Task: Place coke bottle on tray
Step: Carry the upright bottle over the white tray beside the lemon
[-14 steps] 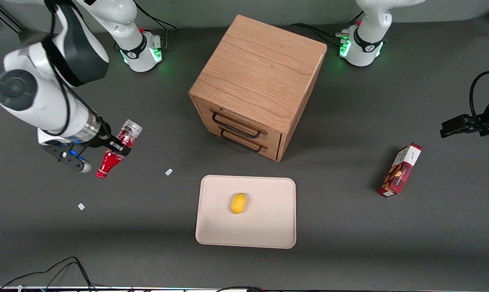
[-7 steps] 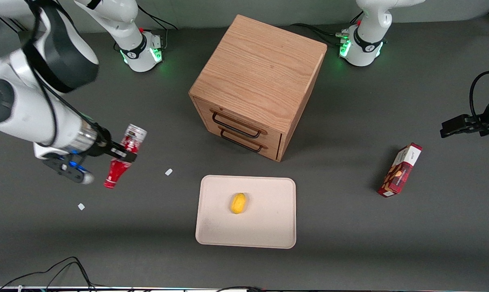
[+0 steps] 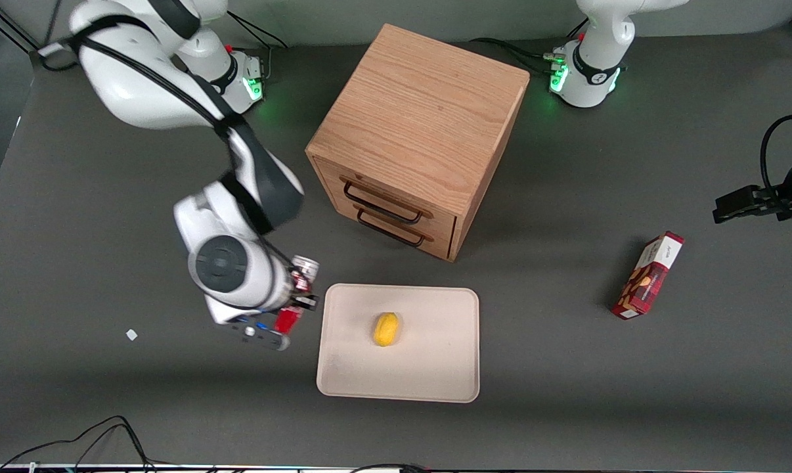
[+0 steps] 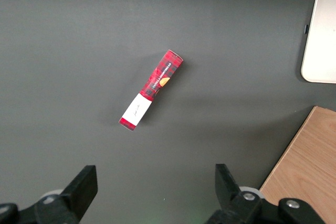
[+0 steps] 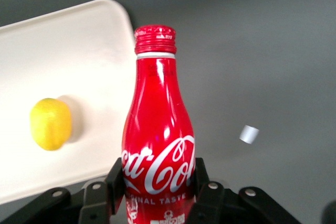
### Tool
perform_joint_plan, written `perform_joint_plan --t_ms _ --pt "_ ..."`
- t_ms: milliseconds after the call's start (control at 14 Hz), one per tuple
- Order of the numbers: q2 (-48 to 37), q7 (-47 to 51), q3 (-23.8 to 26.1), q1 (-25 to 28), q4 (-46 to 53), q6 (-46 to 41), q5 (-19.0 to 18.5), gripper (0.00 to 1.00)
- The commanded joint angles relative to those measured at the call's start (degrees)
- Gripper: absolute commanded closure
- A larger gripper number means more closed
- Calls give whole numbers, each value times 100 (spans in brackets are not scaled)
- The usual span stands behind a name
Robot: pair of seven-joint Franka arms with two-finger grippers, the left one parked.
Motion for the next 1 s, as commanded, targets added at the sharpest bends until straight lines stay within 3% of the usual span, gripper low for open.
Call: perform_joint_plan --t_ms 0,214,500,929 --pt "608 -466 -38 46 569 531 -139 100" --pt "1013 -1185 -134 90 578 1209 -130 100" --pt "1312 -1293 -441 300 578 1930 -139 100" --pt "1418 -1636 -468 301 517 2028 -122 100"
